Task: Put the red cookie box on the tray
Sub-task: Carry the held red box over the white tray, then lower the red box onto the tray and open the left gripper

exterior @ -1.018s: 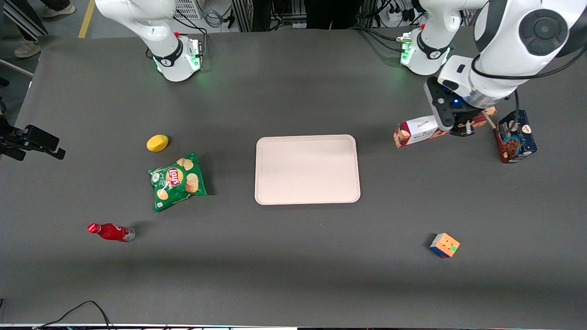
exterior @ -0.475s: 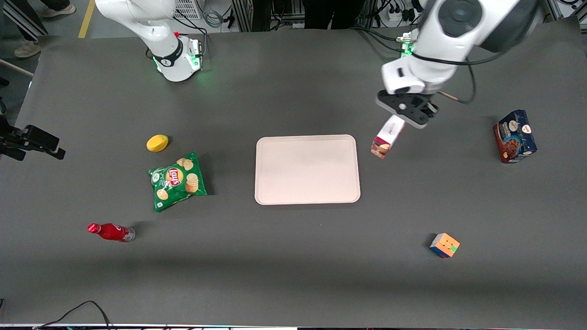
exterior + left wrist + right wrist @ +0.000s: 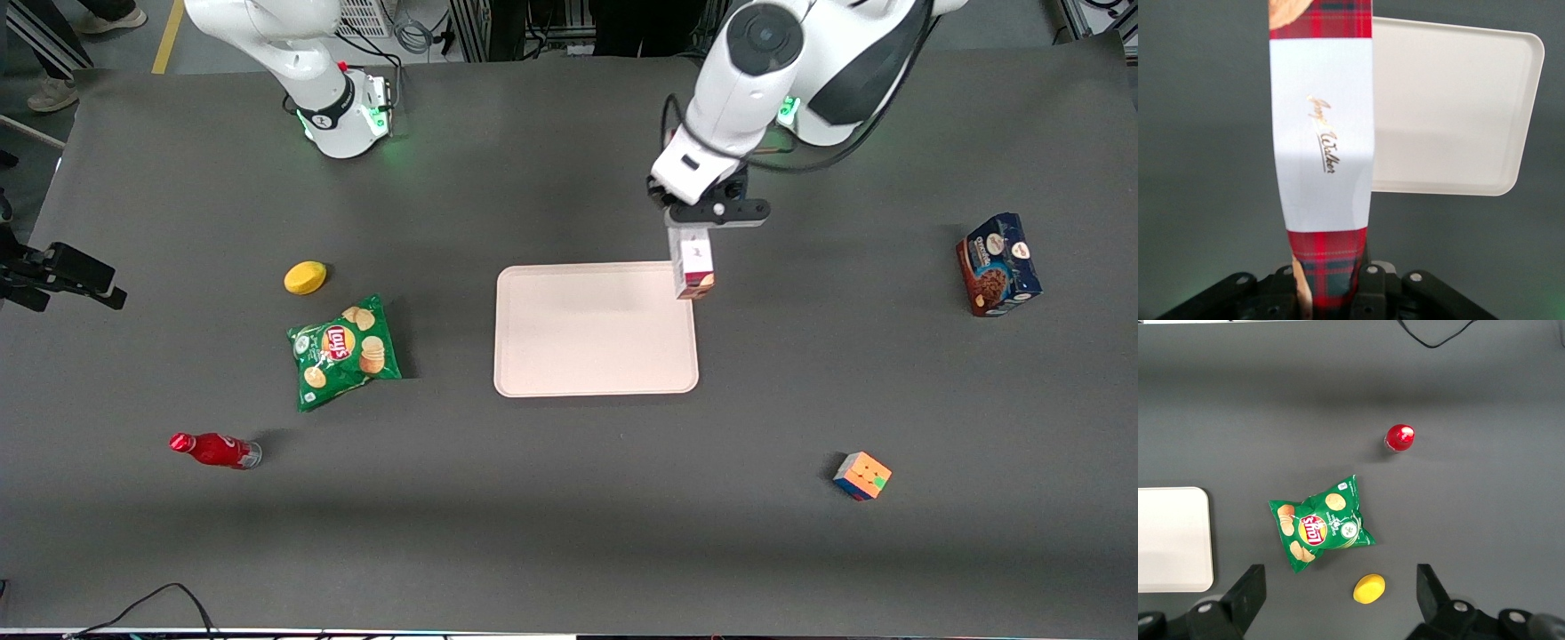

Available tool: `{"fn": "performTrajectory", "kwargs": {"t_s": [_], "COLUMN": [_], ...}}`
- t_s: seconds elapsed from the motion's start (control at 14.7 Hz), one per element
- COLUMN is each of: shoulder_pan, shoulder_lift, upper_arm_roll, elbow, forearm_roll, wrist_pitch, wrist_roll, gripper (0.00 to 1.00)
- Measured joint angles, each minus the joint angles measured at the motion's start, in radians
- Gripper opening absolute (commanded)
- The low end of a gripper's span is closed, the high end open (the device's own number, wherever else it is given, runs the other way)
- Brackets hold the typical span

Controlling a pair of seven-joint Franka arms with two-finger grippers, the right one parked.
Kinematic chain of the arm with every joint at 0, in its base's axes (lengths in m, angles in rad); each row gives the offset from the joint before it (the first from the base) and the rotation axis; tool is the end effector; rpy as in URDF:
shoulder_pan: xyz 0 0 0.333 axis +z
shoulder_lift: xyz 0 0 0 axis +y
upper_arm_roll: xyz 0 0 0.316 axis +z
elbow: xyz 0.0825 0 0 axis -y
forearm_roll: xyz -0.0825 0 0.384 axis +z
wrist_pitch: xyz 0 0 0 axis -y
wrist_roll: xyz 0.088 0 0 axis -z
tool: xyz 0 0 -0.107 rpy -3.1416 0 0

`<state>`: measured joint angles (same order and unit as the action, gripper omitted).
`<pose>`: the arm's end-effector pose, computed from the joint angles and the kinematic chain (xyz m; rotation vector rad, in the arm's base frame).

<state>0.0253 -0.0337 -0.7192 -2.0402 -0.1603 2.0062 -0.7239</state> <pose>0.4105 -0.3572 0.4532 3.0469 0.1505 -0.1312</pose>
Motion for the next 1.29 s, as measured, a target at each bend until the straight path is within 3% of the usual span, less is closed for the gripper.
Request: {"fn": "performTrajectory", "kwargs": {"t_s": [0.41, 0.68, 0.95, 1.29], "shoulder_pan": [-0.004, -0.013, -0.021, -0.021], "shoulder_lift": [0.227, 0.358, 0.454, 0.552], "upper_arm_roll": [-0.036, -0.036, -0.034, -0.026], "elbow": [0.0, -0.002, -0.002, -0.001], "forearm_roll": [0.154, 0.359, 0.482, 0.7], "wrist_pitch": [0.183, 0.243, 0.313, 0.352], "wrist_roll": [-0.103, -0.193, -0.244, -0.366], "gripper": [0.0, 0.0, 0.0, 0.0]}}
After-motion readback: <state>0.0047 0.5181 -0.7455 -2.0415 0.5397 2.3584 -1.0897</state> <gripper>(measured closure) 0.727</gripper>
